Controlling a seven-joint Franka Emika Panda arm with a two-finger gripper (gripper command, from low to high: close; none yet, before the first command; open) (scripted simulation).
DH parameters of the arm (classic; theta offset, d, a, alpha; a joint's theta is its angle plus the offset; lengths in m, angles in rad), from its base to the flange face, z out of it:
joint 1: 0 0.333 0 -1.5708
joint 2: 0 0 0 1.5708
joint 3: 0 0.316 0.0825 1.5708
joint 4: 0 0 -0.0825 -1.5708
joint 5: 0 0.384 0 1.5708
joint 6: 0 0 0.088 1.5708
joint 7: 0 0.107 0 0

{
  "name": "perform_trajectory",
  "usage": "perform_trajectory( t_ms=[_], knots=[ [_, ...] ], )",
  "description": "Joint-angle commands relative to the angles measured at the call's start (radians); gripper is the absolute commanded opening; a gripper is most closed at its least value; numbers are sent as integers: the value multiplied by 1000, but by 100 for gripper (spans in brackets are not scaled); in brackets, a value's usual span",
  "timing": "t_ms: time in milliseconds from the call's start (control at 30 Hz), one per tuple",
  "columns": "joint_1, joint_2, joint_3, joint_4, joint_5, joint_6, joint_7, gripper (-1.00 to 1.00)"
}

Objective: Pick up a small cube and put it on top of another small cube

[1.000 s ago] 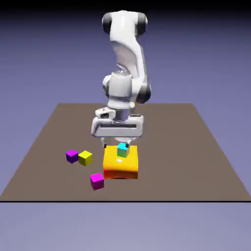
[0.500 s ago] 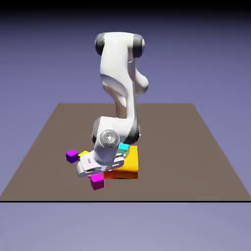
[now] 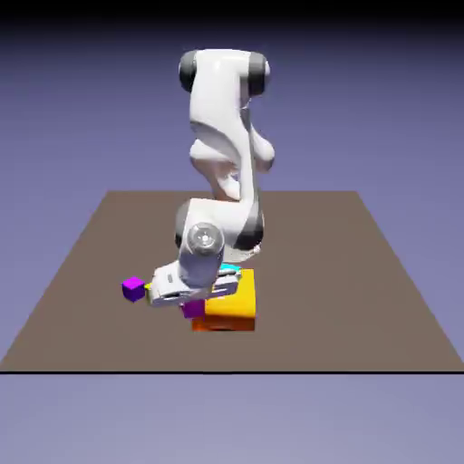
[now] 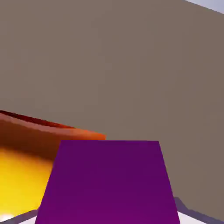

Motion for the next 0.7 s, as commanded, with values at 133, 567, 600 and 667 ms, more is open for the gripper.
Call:
perform_trajectory(
  t_ms=[133,567,600,667],
  knots=[
    [28,-181,7,-105,104,-95,135,-100],
    [49,-271,14,-283,184,-21,227,100],
    [49,-283,14,-251,183,-65,228,100],
    [48,-307,13,-188,181,-152,230,100]
  ],
)
